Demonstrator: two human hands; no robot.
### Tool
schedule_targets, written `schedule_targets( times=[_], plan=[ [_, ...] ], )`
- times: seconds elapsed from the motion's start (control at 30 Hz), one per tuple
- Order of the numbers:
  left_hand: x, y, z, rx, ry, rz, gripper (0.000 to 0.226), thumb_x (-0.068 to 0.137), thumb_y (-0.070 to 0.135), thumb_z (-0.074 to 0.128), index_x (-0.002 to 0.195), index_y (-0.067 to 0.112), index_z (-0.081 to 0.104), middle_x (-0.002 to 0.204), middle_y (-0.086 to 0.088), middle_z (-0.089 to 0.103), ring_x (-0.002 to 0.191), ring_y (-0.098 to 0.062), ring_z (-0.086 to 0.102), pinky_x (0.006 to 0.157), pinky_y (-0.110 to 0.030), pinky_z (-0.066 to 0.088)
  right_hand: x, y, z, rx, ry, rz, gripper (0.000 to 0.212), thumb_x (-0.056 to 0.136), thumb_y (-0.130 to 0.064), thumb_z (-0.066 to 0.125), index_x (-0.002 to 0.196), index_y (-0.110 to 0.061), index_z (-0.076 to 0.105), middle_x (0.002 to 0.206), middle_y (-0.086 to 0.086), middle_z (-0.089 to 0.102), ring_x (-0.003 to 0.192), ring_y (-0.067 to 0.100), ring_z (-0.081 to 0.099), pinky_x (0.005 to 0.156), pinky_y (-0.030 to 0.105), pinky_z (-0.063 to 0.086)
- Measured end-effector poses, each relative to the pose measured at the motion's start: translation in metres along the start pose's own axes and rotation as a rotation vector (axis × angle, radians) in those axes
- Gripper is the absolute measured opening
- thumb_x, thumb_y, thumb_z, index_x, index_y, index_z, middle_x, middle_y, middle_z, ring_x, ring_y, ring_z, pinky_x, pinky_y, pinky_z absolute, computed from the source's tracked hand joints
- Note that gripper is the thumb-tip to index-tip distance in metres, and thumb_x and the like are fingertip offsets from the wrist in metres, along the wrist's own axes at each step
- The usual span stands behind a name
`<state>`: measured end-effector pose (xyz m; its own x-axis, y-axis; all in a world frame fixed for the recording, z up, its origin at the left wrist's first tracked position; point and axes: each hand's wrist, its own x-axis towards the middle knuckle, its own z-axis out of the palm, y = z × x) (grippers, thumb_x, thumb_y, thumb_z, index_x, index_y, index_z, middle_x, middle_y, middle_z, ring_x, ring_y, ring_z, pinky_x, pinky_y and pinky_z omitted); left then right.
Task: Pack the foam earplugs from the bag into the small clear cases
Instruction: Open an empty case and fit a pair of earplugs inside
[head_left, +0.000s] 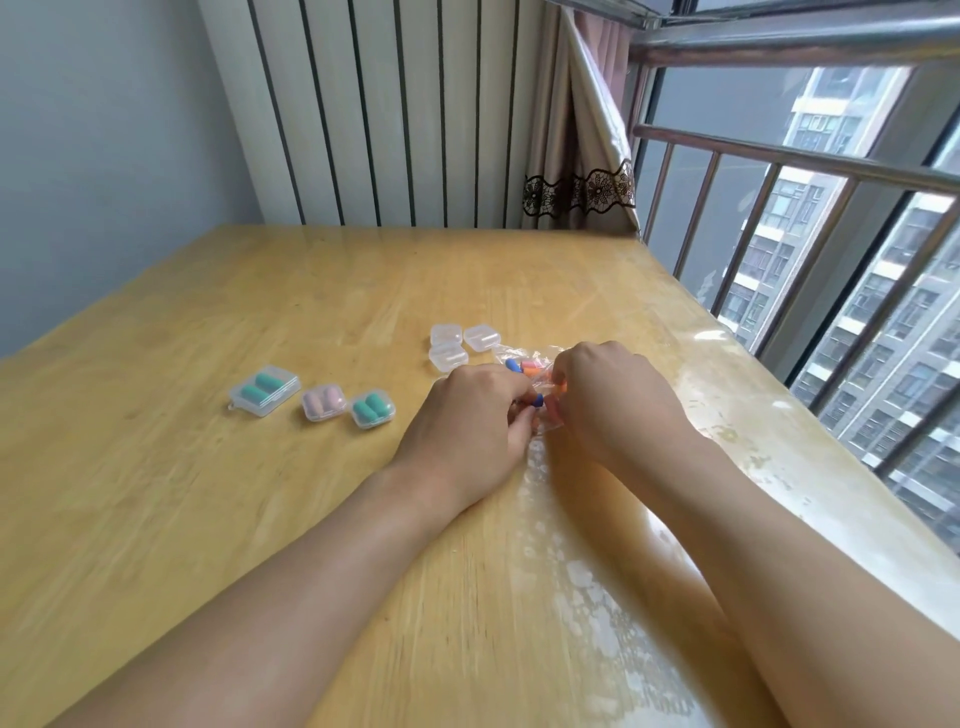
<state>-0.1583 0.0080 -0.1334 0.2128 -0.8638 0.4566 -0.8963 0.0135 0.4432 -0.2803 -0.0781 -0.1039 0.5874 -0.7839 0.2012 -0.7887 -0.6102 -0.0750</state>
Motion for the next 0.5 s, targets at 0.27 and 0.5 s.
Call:
schedule_targets(
  times=[0.27,0.5],
  plan=[
    [0.001,-0.005,0.004,-0.110,-0.035,-0.056,0.028,0.084,0.048,0.072,0.094,0.022,0.074,0.091,0.007,0.069,0.087,-0.015,0.066,0.076,-0.039,0.058,-0.005,-0.003,-0.006,-0.070,0.015,0.012,0.010,0.091,-0.014,0.059,0.101,-0.015,0.063,0.081,0.003,0.051,0.072,0.030,0.051,0.050,0.028,0.028],
    [0.000,-0.002,0.006,-0.109,-0.046,-0.111,0.024,0.083,0.046,0.075,0.094,0.026,0.067,0.095,0.011,0.064,0.088,-0.013,0.063,0.080,-0.040,0.055,-0.009,0.003,-0.011,0.173,0.140,-0.007,0.012,0.088,-0.020,0.065,0.099,-0.026,0.068,0.091,0.003,0.067,0.080,0.032,0.063,0.061,0.033,0.046]
  ],
)
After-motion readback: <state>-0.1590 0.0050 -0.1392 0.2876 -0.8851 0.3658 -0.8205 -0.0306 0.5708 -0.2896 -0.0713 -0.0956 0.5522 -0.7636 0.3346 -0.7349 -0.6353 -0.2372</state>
